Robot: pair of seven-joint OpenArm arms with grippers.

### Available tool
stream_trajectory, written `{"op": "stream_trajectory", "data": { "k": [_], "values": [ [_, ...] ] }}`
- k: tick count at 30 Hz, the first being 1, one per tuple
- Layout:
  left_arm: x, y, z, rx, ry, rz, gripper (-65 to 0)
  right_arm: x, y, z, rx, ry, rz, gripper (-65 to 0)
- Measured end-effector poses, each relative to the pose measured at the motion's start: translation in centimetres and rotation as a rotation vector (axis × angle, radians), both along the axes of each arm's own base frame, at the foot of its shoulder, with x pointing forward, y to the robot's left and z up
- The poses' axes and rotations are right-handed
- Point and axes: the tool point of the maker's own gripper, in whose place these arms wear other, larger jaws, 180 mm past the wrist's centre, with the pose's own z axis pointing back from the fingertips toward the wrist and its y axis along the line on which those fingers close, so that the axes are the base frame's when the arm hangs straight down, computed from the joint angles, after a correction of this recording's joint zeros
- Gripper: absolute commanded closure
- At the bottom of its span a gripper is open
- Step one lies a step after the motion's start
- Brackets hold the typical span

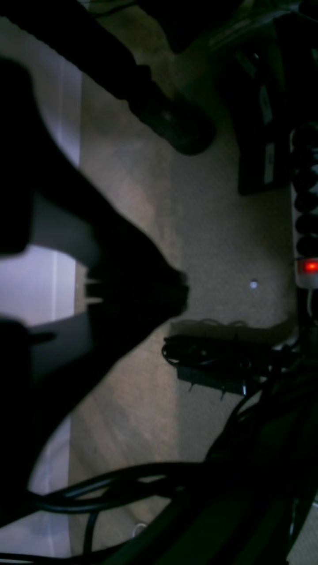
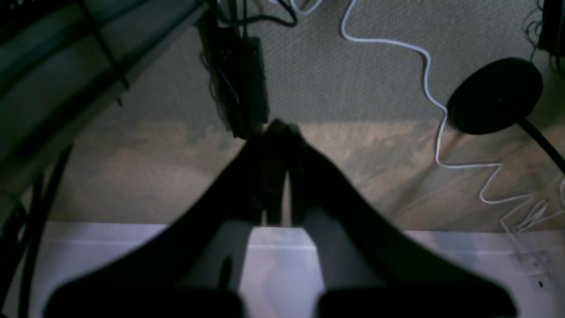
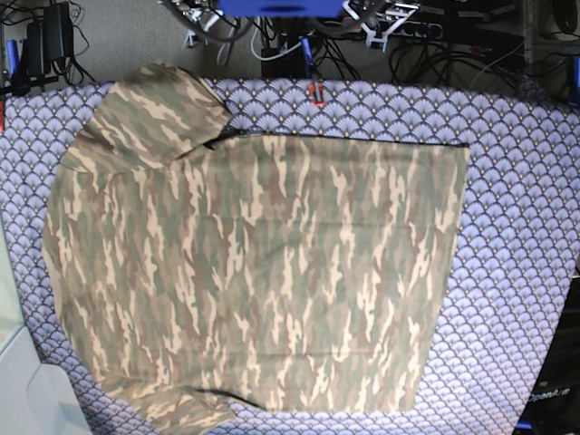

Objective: Fold the T-shirt properly

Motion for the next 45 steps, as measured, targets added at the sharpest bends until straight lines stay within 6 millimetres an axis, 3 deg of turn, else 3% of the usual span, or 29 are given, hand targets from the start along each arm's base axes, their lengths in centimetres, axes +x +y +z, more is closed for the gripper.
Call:
{"op": "stream_trajectory", "data": {
  "k": [12,19,23,27,31,35,40,45],
  "values": [
    [-0.2,0.5,0.0,0.007,0.002,-0.003,-0.4,0.8,-0.7,1.0,-0.02,-0.138,-0.003,0.0],
    [-3.1,0.7,0.2,0.004,0.01,-0.009,-0.4,-1.1,-0.7,1.1,-0.02,-0.113,-0.003,0.0],
    [-1.9,2.7,0.9,0.029,-0.085,-0.027,-0.4,-3.5,-1.3,1.3,-0.028,-0.073,0.002,0.0],
    [-0.9,5.1,2.4,0.059,-0.176,-0.051,-0.4,-4.0,-2.7,2.3,-0.052,-0.118,0.014,0.0],
    [-2.1,6.0,4.7,0.065,-0.232,-0.085,-0.4,-3.6,-4.3,5.1,-0.08,-0.221,0.04,0.0],
    [-1.8,4.4,8.2,0.026,-0.334,-0.111,-0.4,-2.6,-5.2,8.4,-0.098,-0.321,0.067,0.0],
    [0.9,3.3,14.5,0.002,-0.516,-0.145,-0.4,0.4,-6.4,13.4,-0.137,-0.472,0.053,0.0],
    [2.7,2.0,19.2,-0.029,-0.625,-0.171,-0.4,3.1,-7.5,17.8,-0.174,-0.596,0.051,0.0]
  ]
}}
